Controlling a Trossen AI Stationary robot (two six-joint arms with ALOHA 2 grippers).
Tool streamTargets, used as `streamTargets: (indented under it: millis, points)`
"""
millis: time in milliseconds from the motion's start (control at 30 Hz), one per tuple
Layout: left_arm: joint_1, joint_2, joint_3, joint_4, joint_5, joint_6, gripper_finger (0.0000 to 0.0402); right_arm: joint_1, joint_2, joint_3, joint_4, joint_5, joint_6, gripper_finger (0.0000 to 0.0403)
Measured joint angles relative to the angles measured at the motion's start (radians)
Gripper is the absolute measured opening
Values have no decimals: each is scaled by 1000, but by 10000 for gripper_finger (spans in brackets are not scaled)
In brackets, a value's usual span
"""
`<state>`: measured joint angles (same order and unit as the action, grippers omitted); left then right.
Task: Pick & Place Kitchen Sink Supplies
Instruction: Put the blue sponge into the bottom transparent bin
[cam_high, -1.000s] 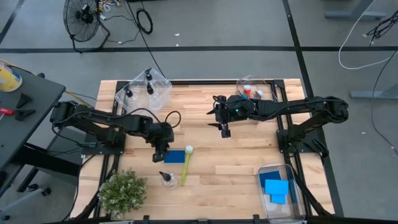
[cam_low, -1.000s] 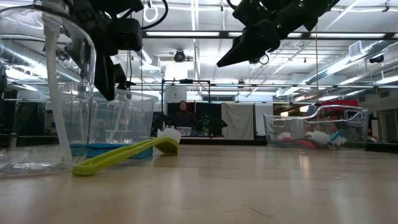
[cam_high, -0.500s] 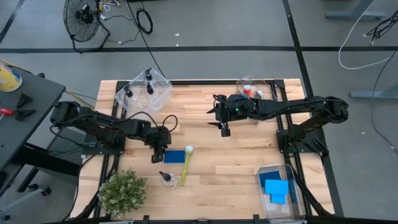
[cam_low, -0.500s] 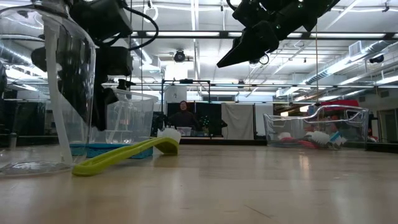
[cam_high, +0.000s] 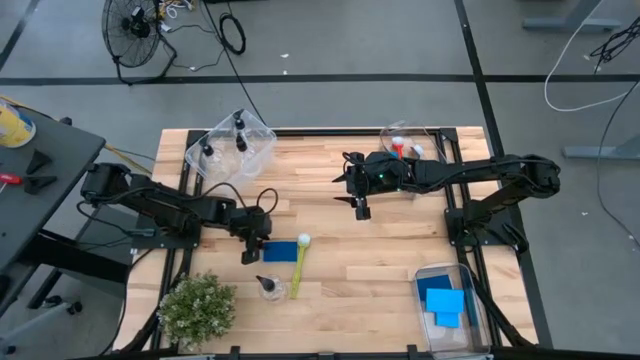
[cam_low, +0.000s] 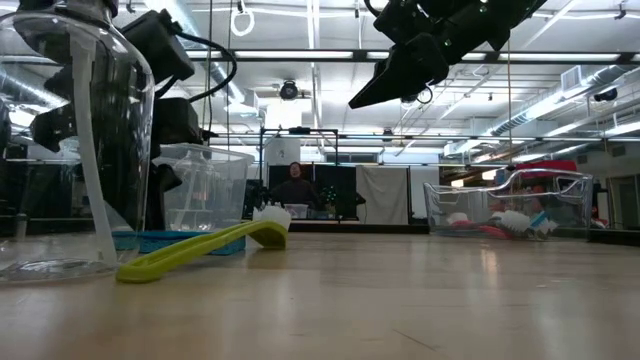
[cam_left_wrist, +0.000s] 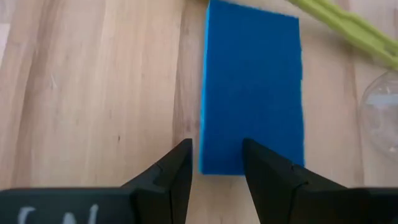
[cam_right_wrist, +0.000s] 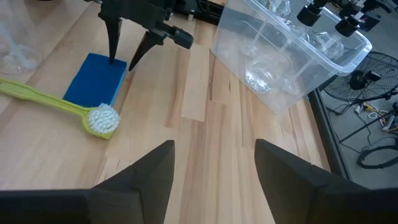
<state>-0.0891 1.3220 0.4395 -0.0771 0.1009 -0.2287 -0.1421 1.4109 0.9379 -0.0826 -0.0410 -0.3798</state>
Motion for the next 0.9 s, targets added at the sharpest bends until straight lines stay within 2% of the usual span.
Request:
streamTargets:
  millis: [300,600,733,900]
  points:
    - [0,20,-9,12,-19,14,145,-2,0,0,0,2,0,224]
    - [1,67,-6,27,8,16,140,-2,0,0,0,52,2,224]
    - [1,69,-4,26,22,5,113,-2,0,0,0,52,1,224]
    - [2,70,-4,26,31,4,50,-2,0,0,0,52,0,224]
